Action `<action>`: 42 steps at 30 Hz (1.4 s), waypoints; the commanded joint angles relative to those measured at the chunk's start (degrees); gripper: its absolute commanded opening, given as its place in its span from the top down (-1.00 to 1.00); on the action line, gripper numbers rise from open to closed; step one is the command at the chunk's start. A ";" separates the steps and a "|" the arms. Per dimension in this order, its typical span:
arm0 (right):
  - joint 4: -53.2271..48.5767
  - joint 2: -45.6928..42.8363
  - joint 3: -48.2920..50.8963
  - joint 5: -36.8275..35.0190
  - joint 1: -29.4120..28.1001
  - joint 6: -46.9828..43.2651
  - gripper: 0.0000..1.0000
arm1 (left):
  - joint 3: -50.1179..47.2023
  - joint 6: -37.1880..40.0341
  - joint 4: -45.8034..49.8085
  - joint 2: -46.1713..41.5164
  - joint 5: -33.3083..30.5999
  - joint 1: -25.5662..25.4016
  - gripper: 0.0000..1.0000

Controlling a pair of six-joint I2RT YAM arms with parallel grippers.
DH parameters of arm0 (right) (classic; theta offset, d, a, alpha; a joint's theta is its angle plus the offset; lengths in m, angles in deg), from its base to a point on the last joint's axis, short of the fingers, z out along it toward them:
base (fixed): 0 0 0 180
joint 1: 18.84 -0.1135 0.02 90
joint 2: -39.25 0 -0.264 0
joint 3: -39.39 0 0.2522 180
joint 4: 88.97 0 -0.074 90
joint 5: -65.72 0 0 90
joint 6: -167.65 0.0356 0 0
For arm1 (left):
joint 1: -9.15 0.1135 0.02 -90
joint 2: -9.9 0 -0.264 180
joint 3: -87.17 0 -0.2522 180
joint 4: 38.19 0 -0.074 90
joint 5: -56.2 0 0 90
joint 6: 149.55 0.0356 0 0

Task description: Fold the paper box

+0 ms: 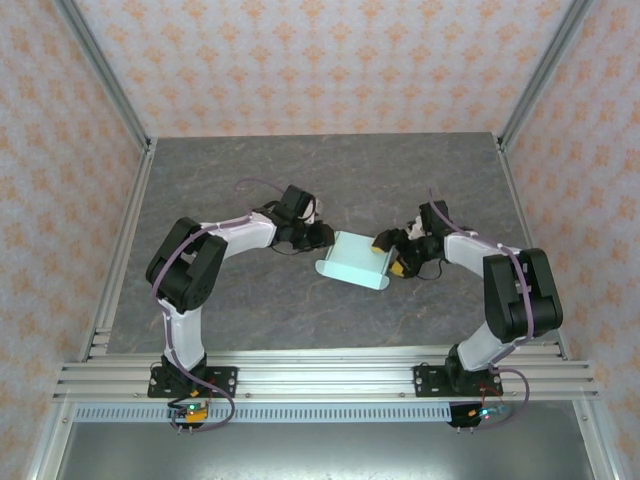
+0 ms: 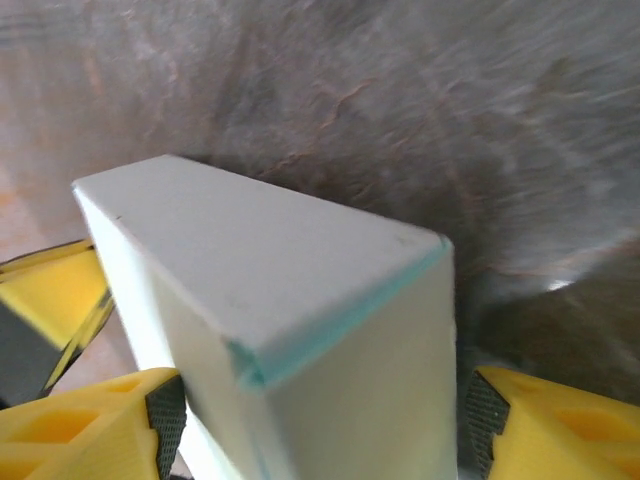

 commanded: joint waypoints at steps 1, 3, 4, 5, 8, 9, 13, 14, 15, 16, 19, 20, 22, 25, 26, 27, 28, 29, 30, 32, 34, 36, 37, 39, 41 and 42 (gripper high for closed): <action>13.13 0.16 2.97 7.76 0.03 5.99 -0.51 | -5.38 2.98 6.79 5.28 -3.35 0.84 0.47; 19.69 0.43 4.82 9.46 0.03 10.18 -0.52 | -6.58 2.00 4.54 6.27 -2.00 1.45 0.49; 21.54 0.44 5.51 9.55 0.03 11.64 -0.53 | -6.89 1.71 3.73 6.79 -1.50 1.81 0.50; 22.21 0.52 5.66 9.48 0.05 12.09 -0.53 | -7.01 1.82 3.43 7.26 -1.16 2.02 0.52; 23.25 0.66 5.34 9.65 -0.05 13.86 -0.42 | -6.61 1.90 3.60 7.91 -0.54 2.67 0.52; 24.38 0.52 5.60 9.15 -0.06 15.91 -0.33 | -6.70 1.55 2.85 7.60 0.32 2.86 0.50; 26.35 -0.22 5.34 7.63 -0.22 22.26 0.09 | -8.37 -2.83 -3.69 2.83 5.31 3.87 0.22; 25.13 -0.55 4.67 7.25 -0.24 22.51 0.12 | -8.87 -4.34 -5.60 1.04 6.51 4.12 0.09; 23.09 -1.06 3.96 6.51 -0.24 22.87 0.13 | -9.18 -5.75 -7.37 -1.02 7.33 4.39 -0.06; 20.42 -1.49 3.23 5.61 -0.24 22.98 0.13 | -9.33 -6.71 -9.00 -4.40 8.17 4.47 -0.14; 12.09 -1.89 0.03 4.47 -0.32 23.45 0.17 | -9.26 -4.33 -11.13 -11.66 8.30 4.55 -0.30; 9.41 -1.58 -1.09 4.44 -0.32 24.14 0.20 | -9.49 -2.03 -11.25 -13.70 7.24 4.53 -0.32; 1.51 -0.38 -3.73 4.98 -0.24 26.97 0.23 | -13.90 6.88 -18.89 -19.20 7.34 3.84 -0.35; -6.55 2.64 -7.04 9.02 -0.20 29.11 0.23 | -25.24 23.08 -35.73 -29.07 1.64 -0.02 -0.47; -6.60 3.27 -7.27 10.45 -0.23 30.33 0.23 | -28.25 29.78 -38.24 -31.95 -2.11 -2.63 -0.60; -6.55 4.10 -7.51 11.77 -0.15 31.63 0.23 | -29.41 37.80 -37.61 -34.09 -6.86 -5.86 -0.69; -6.59 5.22 -8.05 12.58 -0.15 32.25 0.23 | -27.88 44.00 -32.96 -34.61 -9.44 -8.32 -0.71; -7.25 6.32 -8.55 13.00 -0.15 32.31 0.24 | -25.25 48.72 -26.99 -33.72 -9.61 -9.30 -0.71; -8.79 7.67 -9.47 13.41 -0.15 32.38 0.26 | -21.59 55.05 -19.68 -31.95 -10.10 -10.35 -0.70; -8.58 10.00 -10.32 14.81 -0.32 33.02 0.27 | -16.58 65.10 -8.76 -28.11 -16.35 -13.16 -0.70; -8.30 11.73 -11.24 16.32 -0.28 33.21 0.27 | -14.90 71.40 -5.48 -25.63 -21.47 -14.77 -0.71; -8.79 12.33 -11.99 16.68 -0.32 33.32 0.27 | -14.96 74.13 -6.39 -24.82 -21.59 -14.79 -0.71; -8.83 12.23 -12.04 16.23 -0.32 33.56 0.27 | -14.87 75.56 -6.74 -24.19 -21.12 -14.79 -0.72; -7.89 11.98 -11.60 15.62 -0.31 34.65 0.27 | -13.17 76.97 -5.93 -21.92 -21.07 -14.83 -0.71; -6.09 12.69 -11.51 16.20 -0.27 35.87 0.27 | -11.45 78.88 -4.81 -18.64 -21.93 -15.03 -0.69; -5.69 13.09 -11.50 16.27 -0.32 36.22 0.27 | -10.99 80.16 -4.81 -17.10 -23.27 -15.33 -0.65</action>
